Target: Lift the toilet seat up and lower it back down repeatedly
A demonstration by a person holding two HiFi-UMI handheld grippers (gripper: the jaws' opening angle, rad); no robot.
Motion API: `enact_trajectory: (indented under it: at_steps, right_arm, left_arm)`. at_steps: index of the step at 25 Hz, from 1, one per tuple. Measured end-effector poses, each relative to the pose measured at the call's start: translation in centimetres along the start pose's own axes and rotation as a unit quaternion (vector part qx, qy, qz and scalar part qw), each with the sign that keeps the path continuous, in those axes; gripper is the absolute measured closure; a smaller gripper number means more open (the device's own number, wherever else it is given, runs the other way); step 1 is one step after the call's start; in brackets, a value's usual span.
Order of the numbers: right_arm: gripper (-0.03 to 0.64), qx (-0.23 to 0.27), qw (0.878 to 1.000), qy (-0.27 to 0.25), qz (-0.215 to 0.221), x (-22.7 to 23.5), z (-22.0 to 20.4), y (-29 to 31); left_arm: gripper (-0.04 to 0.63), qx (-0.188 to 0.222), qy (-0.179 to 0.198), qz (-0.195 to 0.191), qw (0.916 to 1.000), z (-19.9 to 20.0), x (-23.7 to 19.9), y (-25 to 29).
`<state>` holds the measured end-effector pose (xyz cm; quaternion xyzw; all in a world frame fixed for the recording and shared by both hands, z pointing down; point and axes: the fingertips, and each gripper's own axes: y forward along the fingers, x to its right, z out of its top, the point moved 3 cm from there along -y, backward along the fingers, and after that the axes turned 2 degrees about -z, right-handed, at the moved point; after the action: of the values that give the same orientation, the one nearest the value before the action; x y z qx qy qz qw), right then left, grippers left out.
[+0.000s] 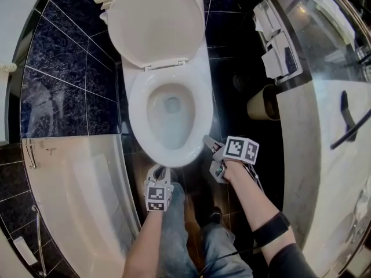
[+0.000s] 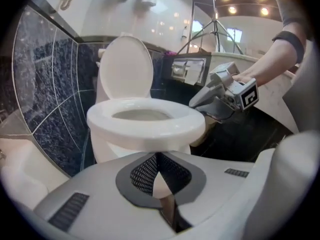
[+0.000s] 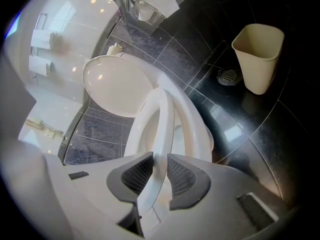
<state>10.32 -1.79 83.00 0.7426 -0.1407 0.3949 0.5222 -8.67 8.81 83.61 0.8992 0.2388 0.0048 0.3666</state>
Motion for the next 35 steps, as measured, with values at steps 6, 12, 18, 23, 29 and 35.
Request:
enact_trajectory:
  at_steps: [6,12,18,23,29,35]
  right_arm:
    - [0.497,0.006,1.0,-0.025,0.006,-0.8,0.3,-0.8]
    - [0.491,0.03,0.997,-0.074,-0.009,-3.3,1.6,-2.7]
    - [0.604,0.091,0.978,-0.178,-0.057,-8.0,4.6,-8.5]
    - [0.603,0.122,0.94,-0.31,-0.075,-14.7,7.2,-12.4]
    - [0.603,0.154,0.899,-0.403,-0.079,-22.5,10.4,-13.2]
    - [0.603,0.171,0.877,-0.442,-0.08,-27.4,13.6,-11.9]
  left_arm:
    - [0.607,0.007,-0.008,-0.005,0.9999,1.6,0.2,-0.5]
    - [0.607,0.024,-0.019,-0.007,0.9995,4.8,0.1,-2.3]
    - [0.607,0.056,-0.024,0.008,0.9981,12.4,-1.9,-4.6]
    - [0.607,0.083,-0.012,0.005,0.9965,21.8,-4.0,-5.6]
    - [0.607,0.097,0.007,0.001,0.9952,29.8,-6.6,-5.4]
    - [0.607,0.105,0.028,-0.008,0.9941,35.1,-9.0,-3.9]
